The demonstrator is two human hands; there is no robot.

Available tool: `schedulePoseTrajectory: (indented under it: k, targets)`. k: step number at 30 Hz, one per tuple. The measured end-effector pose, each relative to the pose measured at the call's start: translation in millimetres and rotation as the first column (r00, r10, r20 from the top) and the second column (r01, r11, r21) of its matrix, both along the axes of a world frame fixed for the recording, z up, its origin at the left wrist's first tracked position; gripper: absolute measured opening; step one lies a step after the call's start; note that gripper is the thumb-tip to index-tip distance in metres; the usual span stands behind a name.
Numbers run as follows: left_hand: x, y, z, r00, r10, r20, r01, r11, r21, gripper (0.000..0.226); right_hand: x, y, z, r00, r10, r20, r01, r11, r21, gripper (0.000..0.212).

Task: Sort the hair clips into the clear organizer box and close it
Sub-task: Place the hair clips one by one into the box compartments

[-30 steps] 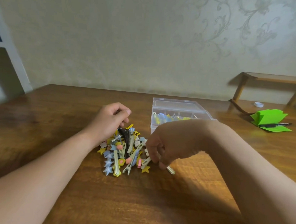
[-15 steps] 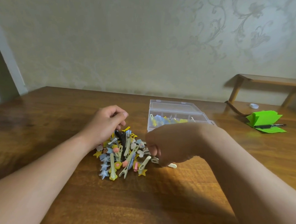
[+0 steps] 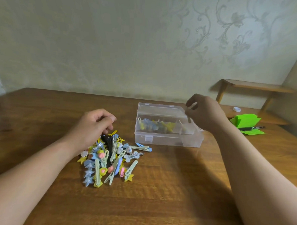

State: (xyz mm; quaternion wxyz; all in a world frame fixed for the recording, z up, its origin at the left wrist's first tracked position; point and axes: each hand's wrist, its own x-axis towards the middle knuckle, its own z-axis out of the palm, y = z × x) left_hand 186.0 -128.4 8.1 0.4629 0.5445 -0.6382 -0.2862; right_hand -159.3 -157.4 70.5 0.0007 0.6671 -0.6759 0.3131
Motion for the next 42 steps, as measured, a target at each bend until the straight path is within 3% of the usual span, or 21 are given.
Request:
schedulePoseTrajectory:
  k: [4, 12, 22, 27, 31, 34, 38, 42]
  targets:
    - [-0.5, 1.1, 0.7, 1.000, -0.001, -0.002, 0.001, 1.000, 0.005, 0.017, 2.0, -5.9, -15.0, 0.986, -0.041, -0.161, 0.049, 0.998, 0.043, 0.020]
    - [-2.3, 2.3, 2.4, 1.000, 0.001, 0.008, -0.001, 1.000, 0.013, 0.017, 5.6, -9.2, -16.7, 0.946, -0.059, -0.318, 0.089, 0.992, 0.083, 0.020]
    - [-0.1, 2.3, 2.0, 0.999, 0.002, 0.032, -0.003, 1.000, 0.012, 0.017, 7.8, -4.5, -17.6, 0.973, -0.037, -0.226, 0.047, 0.998, 0.039, 0.020]
    - [-1.3, 4.1, 2.8, 0.999, 0.008, 0.035, -0.008, 1.000, 0.003, 0.016, 32.4, 5.6, -4.8, 0.983, 0.147, -0.109, -0.153, 0.987, -0.050, 0.015]
    - [-1.6, 4.7, 4.0, 0.998, 0.010, 0.055, -0.009, 1.000, -0.008, 0.017, 68.2, 31.6, 11.6, 0.885, 0.453, -0.110, -0.447, 0.891, 0.077, 0.009]
    - [-0.4, 4.6, 4.7, 0.998, 0.000, 0.063, 0.000, 1.000, -0.012, 0.017, 88.1, 51.1, 20.4, 0.751, 0.648, -0.126, -0.586, 0.743, 0.322, 0.011]
    - [1.0, 3.2, 2.5, 0.999, -0.010, 0.041, 0.010, 1.000, -0.007, 0.015, 107.1, 71.8, 19.1, 0.593, 0.796, -0.120, -0.576, 0.524, 0.628, 0.025]
    - [1.0, -0.8, 0.9, 0.999, -0.007, 0.033, 0.007, 1.000, -0.007, 0.015, 119.3, 78.4, 13.0, 0.570, 0.811, -0.136, -0.538, 0.493, 0.684, 0.027]
